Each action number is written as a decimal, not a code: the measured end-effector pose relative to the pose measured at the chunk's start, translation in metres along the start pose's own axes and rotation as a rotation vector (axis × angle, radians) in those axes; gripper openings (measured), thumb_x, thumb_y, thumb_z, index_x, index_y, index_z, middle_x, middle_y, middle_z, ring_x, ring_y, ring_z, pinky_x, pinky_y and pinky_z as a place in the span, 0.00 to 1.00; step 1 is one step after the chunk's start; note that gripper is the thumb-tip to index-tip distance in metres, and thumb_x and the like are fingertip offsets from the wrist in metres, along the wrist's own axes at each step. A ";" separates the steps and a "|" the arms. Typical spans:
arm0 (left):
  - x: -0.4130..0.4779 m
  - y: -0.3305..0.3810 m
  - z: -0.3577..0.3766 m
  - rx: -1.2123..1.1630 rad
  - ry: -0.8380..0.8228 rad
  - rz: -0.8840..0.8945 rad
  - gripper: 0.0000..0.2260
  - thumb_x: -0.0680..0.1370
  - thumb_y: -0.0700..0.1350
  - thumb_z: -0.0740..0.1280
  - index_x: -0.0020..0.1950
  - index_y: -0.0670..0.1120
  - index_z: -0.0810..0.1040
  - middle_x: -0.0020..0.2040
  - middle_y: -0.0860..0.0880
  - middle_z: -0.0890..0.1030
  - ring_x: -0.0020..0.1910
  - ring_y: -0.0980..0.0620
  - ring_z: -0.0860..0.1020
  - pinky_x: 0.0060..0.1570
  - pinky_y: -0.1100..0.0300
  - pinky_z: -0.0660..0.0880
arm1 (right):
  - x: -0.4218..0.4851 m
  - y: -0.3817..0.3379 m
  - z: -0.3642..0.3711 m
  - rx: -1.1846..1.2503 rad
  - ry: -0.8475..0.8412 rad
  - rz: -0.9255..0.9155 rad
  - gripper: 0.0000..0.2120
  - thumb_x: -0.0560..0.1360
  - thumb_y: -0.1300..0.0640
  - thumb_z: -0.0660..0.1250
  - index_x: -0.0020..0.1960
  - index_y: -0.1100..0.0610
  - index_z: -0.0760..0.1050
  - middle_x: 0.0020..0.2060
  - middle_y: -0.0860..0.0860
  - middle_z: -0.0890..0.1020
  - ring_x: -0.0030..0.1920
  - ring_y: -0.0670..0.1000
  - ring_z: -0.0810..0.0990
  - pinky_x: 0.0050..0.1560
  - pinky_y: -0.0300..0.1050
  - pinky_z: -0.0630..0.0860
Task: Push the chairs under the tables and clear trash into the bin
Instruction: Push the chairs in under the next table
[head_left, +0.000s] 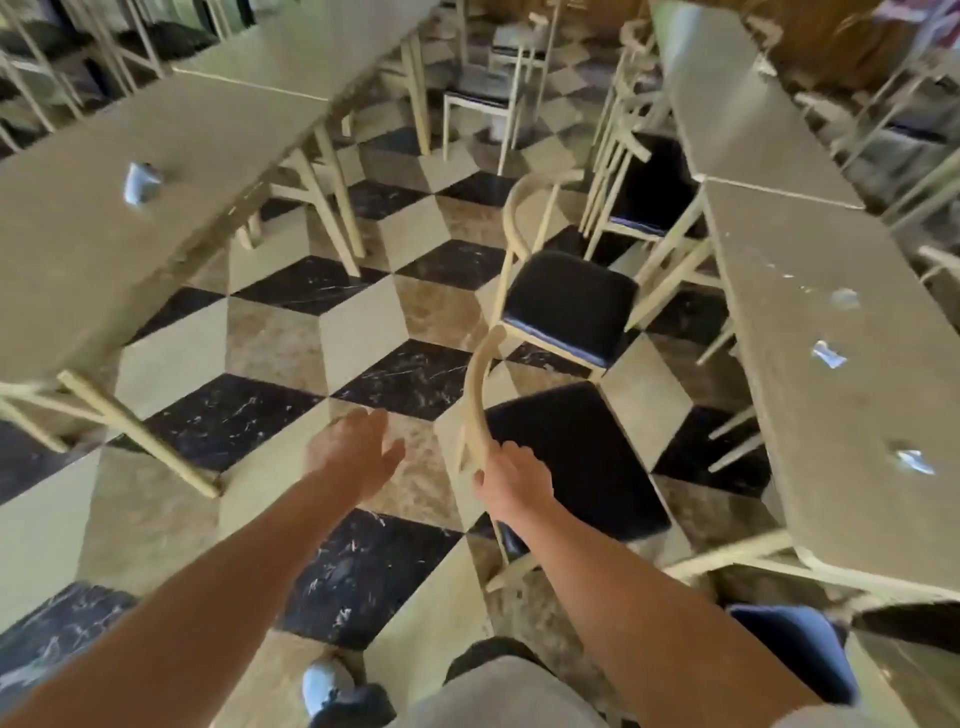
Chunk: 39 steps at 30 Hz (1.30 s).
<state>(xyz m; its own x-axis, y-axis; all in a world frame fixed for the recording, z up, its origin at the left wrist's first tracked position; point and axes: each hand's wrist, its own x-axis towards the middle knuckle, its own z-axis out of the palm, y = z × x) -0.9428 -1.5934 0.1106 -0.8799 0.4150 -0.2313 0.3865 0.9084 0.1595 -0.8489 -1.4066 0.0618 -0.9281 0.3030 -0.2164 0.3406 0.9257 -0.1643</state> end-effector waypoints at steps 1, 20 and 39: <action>0.018 -0.007 -0.007 0.018 -0.023 0.049 0.17 0.83 0.58 0.56 0.63 0.47 0.71 0.63 0.46 0.75 0.60 0.45 0.76 0.54 0.52 0.75 | 0.004 -0.010 -0.003 0.039 -0.003 0.054 0.18 0.79 0.47 0.63 0.65 0.56 0.72 0.53 0.54 0.79 0.54 0.58 0.77 0.45 0.51 0.74; 0.217 0.009 0.023 0.121 -0.259 0.751 0.16 0.81 0.56 0.58 0.61 0.47 0.72 0.54 0.49 0.76 0.54 0.47 0.77 0.53 0.49 0.77 | 0.056 0.004 0.036 0.275 -0.126 0.891 0.07 0.80 0.49 0.60 0.54 0.52 0.69 0.51 0.51 0.78 0.47 0.53 0.73 0.51 0.48 0.76; 0.297 0.049 0.102 0.322 -0.089 1.485 0.24 0.78 0.66 0.58 0.57 0.46 0.71 0.50 0.46 0.75 0.51 0.44 0.72 0.55 0.50 0.69 | 0.061 -0.036 0.083 0.245 -0.031 1.074 0.24 0.81 0.38 0.58 0.69 0.52 0.69 0.65 0.52 0.73 0.65 0.56 0.70 0.65 0.54 0.71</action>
<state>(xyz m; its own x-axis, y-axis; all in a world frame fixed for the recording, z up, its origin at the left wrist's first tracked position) -1.1573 -1.4202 -0.0484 0.3622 0.9253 -0.1122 0.9313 -0.3541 0.0857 -0.9049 -1.4403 -0.0258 -0.1280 0.9144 -0.3840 0.9917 0.1128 -0.0618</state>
